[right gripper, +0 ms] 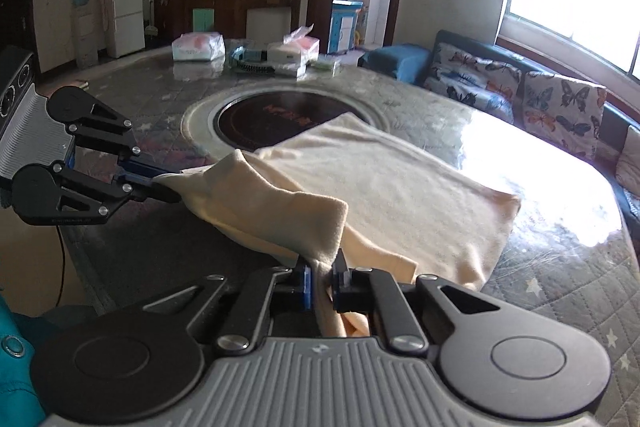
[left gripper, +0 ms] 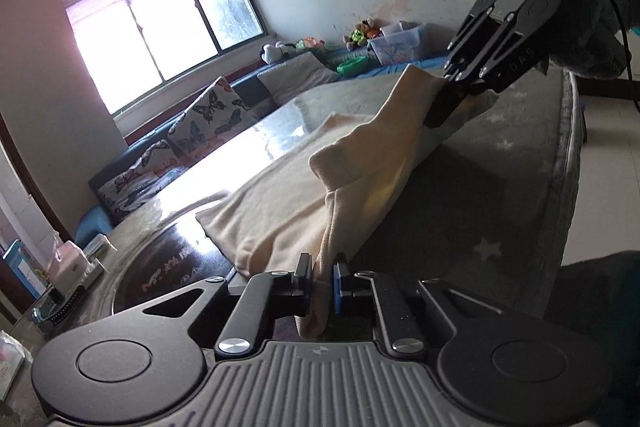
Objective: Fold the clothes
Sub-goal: 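Lift the hem and fold it over toward the collar with the right gripper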
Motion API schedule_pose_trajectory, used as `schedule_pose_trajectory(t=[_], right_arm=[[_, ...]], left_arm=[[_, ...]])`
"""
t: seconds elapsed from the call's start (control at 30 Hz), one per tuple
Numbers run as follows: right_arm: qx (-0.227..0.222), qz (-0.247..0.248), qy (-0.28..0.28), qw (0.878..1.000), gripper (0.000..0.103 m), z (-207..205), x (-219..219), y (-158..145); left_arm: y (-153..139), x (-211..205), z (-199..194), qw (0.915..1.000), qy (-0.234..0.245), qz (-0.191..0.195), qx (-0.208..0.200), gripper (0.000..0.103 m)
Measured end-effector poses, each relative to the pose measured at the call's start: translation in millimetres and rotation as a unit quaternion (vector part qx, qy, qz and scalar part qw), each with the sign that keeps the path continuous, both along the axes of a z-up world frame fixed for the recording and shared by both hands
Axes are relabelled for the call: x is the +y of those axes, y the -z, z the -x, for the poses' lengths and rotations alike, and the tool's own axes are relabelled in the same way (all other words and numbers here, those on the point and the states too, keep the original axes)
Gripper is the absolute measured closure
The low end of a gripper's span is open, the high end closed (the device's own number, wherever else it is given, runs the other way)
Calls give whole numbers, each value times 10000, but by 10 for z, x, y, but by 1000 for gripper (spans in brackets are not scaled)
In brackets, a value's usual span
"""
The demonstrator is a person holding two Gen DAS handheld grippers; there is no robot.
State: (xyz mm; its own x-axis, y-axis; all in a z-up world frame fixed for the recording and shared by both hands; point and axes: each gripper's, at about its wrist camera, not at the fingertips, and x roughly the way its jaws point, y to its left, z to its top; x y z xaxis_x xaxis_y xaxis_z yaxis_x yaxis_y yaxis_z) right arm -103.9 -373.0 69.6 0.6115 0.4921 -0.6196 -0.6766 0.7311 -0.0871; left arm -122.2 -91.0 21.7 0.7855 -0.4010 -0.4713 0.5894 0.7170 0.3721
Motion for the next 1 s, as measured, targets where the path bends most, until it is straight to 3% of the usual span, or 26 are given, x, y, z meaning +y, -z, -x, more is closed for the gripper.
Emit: schedule_pose_trajectory(t=[0.43, 0.53, 0.77, 1.0], right_arm=[[-123, -49, -383, 9992, 95, 762, -181, -387], [-41, -55, -442, 9990, 95, 838, -171, -425], [-74, -20, -389, 9992, 95, 609, -107, -501], [39, 139, -371, 9992, 95, -214, 70, -521]], left_arm=[[-470, 175, 721, 9982, 416, 383, 174, 92], [-478, 185, 700, 9984, 358, 403, 179, 92], [-495, 166, 258, 9991, 37, 420, -1, 92], [-419, 179, -580, 9968, -552, 488, 318, 92]])
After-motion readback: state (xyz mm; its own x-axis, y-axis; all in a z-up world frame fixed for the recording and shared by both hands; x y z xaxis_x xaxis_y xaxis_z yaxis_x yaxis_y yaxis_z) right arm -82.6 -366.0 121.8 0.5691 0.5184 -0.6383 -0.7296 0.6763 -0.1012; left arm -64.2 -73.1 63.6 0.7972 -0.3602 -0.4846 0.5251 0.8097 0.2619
